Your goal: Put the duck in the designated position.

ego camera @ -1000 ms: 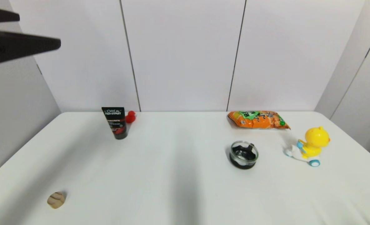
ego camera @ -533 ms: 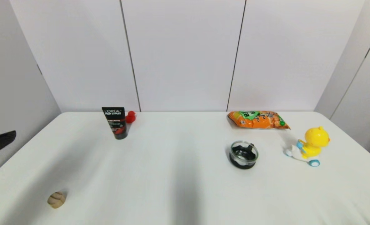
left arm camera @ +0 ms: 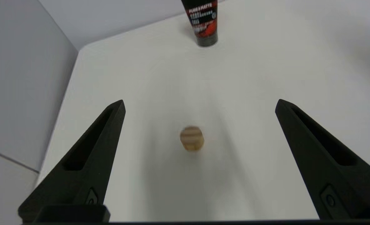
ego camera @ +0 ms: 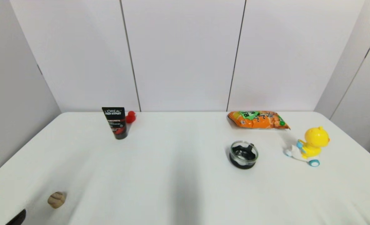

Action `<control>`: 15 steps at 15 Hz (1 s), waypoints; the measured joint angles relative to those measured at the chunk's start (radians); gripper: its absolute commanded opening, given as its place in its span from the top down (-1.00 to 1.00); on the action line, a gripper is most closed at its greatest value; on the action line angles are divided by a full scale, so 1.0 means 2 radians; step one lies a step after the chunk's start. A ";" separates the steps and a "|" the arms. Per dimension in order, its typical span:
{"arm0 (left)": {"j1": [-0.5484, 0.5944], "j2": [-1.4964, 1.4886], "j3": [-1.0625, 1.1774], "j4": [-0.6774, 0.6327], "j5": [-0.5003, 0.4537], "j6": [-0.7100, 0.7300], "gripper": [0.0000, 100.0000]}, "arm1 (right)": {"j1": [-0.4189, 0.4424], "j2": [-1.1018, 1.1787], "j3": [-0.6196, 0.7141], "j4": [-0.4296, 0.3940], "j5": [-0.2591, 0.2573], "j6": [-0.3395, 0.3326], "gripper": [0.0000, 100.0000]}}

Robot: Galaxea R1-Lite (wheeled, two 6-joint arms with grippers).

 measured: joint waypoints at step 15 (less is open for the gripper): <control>0.012 -0.214 0.145 -0.002 0.024 -0.074 -1.00 | 0.000 0.000 0.000 0.000 0.000 0.000 -1.00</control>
